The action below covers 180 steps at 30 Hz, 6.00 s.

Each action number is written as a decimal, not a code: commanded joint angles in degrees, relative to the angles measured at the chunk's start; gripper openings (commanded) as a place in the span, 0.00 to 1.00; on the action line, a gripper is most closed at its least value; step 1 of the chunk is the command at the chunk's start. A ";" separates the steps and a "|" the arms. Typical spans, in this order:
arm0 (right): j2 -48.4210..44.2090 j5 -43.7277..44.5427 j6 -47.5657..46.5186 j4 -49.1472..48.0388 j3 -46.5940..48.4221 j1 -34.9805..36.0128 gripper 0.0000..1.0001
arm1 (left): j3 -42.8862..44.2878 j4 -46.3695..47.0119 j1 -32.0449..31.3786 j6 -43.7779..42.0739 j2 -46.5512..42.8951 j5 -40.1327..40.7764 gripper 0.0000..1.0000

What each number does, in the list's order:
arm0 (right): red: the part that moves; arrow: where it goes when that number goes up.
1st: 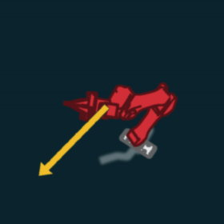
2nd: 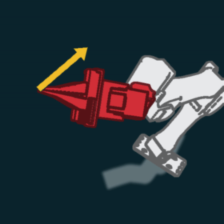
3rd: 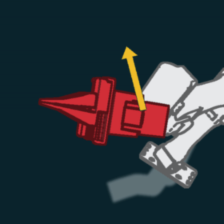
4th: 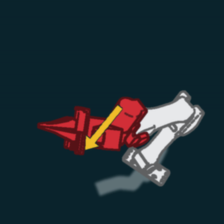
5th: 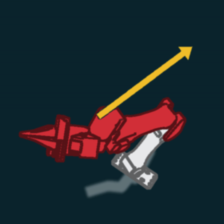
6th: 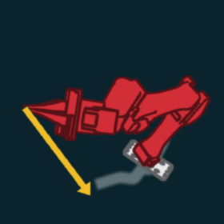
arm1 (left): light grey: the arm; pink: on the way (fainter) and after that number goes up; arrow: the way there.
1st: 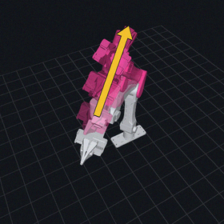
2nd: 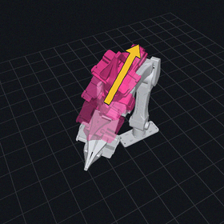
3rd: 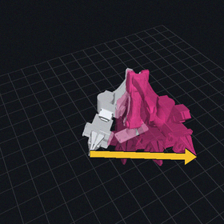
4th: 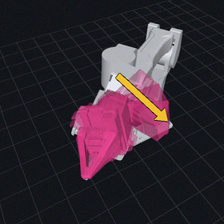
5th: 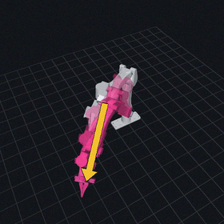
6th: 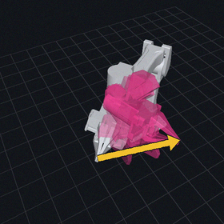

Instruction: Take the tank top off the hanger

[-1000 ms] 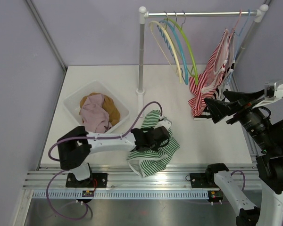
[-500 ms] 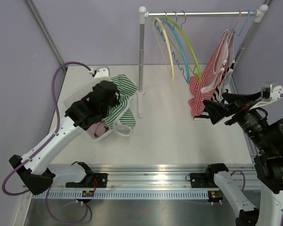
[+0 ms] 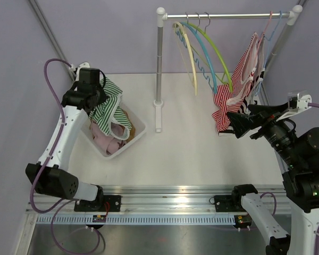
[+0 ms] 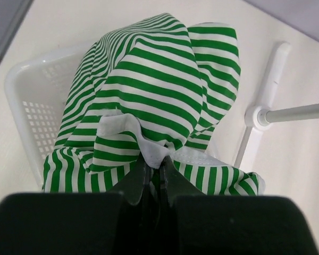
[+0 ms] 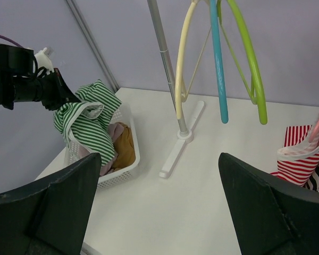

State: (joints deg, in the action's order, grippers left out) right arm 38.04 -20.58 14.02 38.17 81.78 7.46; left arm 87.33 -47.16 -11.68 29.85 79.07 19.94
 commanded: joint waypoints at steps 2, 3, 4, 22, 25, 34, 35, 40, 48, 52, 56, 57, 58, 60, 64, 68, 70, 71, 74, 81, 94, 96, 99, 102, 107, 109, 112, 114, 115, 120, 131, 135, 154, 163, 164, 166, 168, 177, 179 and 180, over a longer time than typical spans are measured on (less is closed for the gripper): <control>0.89 1.33 -1.10 -3.72 -1.35 0.01 0.99 | -2.95 2.68 4.72 2.75 4.94 -8.77 0.00; 1.07 1.33 -1.01 -4.07 -1.62 0.01 0.99 | -3.04 2.77 5.70 3.20 6.52 -8.61 0.00; 1.50 1.77 -0.93 -4.25 -1.88 0.01 1.00 | -2.61 2.77 6.75 3.55 10.45 -8.26 0.00; 4.67 13.10 -0.05 0.85 -1.63 0.01 0.99 | -2.35 6.48 9.92 7.33 29.83 -5.62 0.02; 6.77 18.19 -0.66 3.39 1.44 0.01 0.99 | 0.37 4.28 10.01 6.98 25.10 -4.40 0.40; 13.72 25.76 -1.54 8.23 7.86 0.09 0.99 | 11.28 -3.64 10.28 3.91 13.06 -4.38 0.99; 14.16 27.50 -1.89 8.15 8.65 0.01 0.99 | 11.54 -3.82 10.28 3.64 11.82 -4.82 0.99; 20.57 33.75 -4.43 8.84 16.02 0.01 0.99 | 9.44 -1.18 8.88 -0.91 1.72 -14.30 0.99; 34.87 37.63 -7.07 6.91 27.09 -0.17 0.90 | -2.06 -1.98 -8.06 -4.00 -15.07 -5.46 0.99; 42.98 39.64 -9.18 7.44 34.49 -0.70 0.69 | -6.81 -2.76 -15.99 -4.88 -18.68 -1.68 0.99; 50.71 42.11 -10.59 9.11 40.91 -2.62 0.57 | -11.91 -3.73 -20.65 -5.94 -21.41 1.58 0.99; 51.77 42.11 -10.59 9.55 42.57 -3.24 0.57 | -13.40 -3.91 -21.71 -6.03 -22.46 1.76 0.99; 52.65 42.20 -10.68 9.55 43.28 -3.42 0.57 | -14.02 -4.17 -22.15 -6.11 -22.90 2.03 0.99; 55.38 41.85 -10.77 9.55 44.60 -4.47 0.57 | -15.95 -4.70 -23.47 -6.55 -23.87 2.11 0.99; 60.30 37.99 -10.77 10.95 48.20 -6.32 0.53 | -18.24 -4.88 -24.35 -7.61 -26.50 3.26 0.99; 64.52 35.96 -10.51 11.84 51.11 -7.02 0.37 | -19.12 -4.53 -24.35 -8.75 -27.47 3.26 0.99; 65.49 34.91 -10.59 11.75 51.90 -9.13 0.34 | -19.39 -4.52 -24.44 -9.01 -27.56 2.82 0.99; 66.02 34.47 -10.59 11.92 52.16 -9.66 0.32 | -19.56 -4.35 -24.44 -9.28 -27.65 2.73 0.99; 66.55 32.89 -10.68 12.10 52.34 -10.10 0.22 | -19.83 -4.00 -24.44 -9.54 -27.65 2.64 0.99; 66.02 29.72 -10.77 12.27 54.18 -10.10 0.00 | -19.83 -3.91 -24.44 -9.81 -27.30 2.47 0.99; 62.95 16.63 -8.93 12.45 60.08 -10.10 0.00 | -19.04 -3.73 -24.44 -9.37 -27.12 2.12 0.99; 61.81 14.79 -7.96 13.24 59.20 -10.10 0.00 | -18.43 -3.82 -24.44 -9.10 -27.39 2.03 0.99; 57.25 12.77 -6.64 12.02 53.86 -10.10 0.00 | -16.32 -3.56 -24.44 -8.14 -28.00 1.85 0.99; 50.48 10.04 -5.41 8.16 45.42 -10.10 0.00 | -14.12 -3.12 -24.53 -6.73 -28.27 1.94 0.99; 42.56 7.84 -3.83 8.22 38.38 -10.10 0.00 | -9.82 -0.31 -26.37 -4.80 -27.22 1.77 0.99; 40.20 6.61 -3.56 9.98 37.32 -10.10 0.00 | -6.74 2.14 -28.03 -4.97 -25.55 1.15 0.99; 37.12 4.41 -3.47 15.51 35.65 -10.10 0.00 | -2.44 7.07 -31.28 -7.33 -22.22 -0.52 0.99; 34.31 2.57 -3.65 17.89 31.79 -10.10 0.00 | 0.02 10.92 -33.57 -9.36 -20.01 -1.92 0.99; 31.07 2.39 -3.13 17.73 28.30 -10.10 0.00 | 1.95 12.42 -35.93 -11.54 -17.83 -2.10 0.99; 21.91 1.51 -3.82 20.35 22.11 -10.10 0.00 | 6.44 23.15 -41.13 -18.41 -12.02 -6.84 0.99; 10.48 0.02 -7.25 31.70 24.13 -10.01 0.00 | 20.67 32.57 -51.33 -27.64 6.17 -11.00 0.99; 7.32 -4.73 -7.25 32.05 24.74 -8.26 0.00 | 29.46 29.68 -53.09 -29.49 13.21 -9.48 0.97; 6.43 -10.71 -7.25 31.35 28.44 -3.60 0.00 | 31.76 29.23 -53.89 -33.80 18.84 0.70 0.32; 7.31 -14.65 -12.61 28.98 23.61 -2.72 0.00 | 24.04 29.31 -53.71 -30.82 10.60 19.37 0.00; 7.40 -16.75 -13.14 28.89 23.34 -2.37 0.00 | 23.77 28.18 -53.36 -30.12 9.62 22.39 0.00; 7.75 -18.00 -13.67 29.24 23.16 -1.32 0.00 | 23.76 25.73 -51.52 -25.47 8.04 28.27 0.00; 8.10 -19.32 -16.30 29.41 22.82 -0.61 0.00 | 23.85 20.28 -47.76 -19.34 5.67 29.80 0.00; 8.54 -24.42 -18.24 25.55 20.10 0.89 0.00 | 18.14 10.60 -32.19 -8.32 -2.51 18.91 0.00; 8.63 -24.60 -18.24 24.06 19.21 0.89 0.00 | 17.53 9.55 -30.51 -7.96 -3.04 14.79 0.00; 8.71 -24.42 -18.15 23.71 18.69 0.89 0.00 | 17.26 9.37 -28.68 -7.44 -3.30 13.21 0.00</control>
State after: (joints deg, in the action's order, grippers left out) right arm 51.11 -42.81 -3.25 61.10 99.61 8.16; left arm 105.34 -34.83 -49.50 22.26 78.04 22.00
